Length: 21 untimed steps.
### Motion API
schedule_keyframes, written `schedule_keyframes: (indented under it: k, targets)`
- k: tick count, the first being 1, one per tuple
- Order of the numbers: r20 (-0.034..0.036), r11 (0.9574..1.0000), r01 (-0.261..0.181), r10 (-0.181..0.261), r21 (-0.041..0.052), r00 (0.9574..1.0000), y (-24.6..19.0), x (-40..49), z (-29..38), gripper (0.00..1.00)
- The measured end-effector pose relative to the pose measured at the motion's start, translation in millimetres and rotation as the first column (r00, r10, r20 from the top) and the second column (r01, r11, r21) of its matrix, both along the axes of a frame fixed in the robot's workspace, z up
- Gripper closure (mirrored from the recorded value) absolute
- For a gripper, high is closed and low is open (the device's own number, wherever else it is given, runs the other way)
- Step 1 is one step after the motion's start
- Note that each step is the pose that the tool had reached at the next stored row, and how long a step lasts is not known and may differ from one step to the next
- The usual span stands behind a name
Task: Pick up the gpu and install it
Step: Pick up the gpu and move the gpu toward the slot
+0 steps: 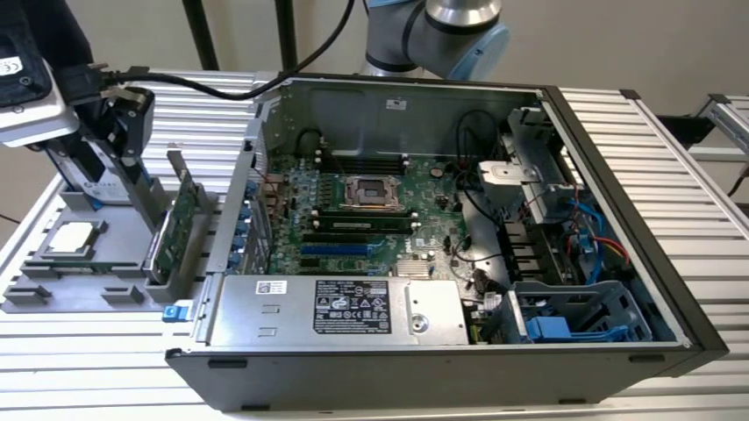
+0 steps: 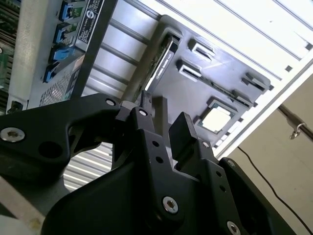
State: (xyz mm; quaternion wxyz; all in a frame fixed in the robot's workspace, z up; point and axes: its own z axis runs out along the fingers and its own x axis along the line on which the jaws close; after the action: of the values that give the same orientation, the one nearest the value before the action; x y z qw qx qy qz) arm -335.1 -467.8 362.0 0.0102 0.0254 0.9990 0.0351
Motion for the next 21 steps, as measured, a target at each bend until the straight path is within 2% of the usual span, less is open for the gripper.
schedule_keyframes:
  k: [21]
  targets:
    - [0.0000,1.0000,0.000,0.000,0.0000,1.0000,0.0,0.0,-7.7,1.00]
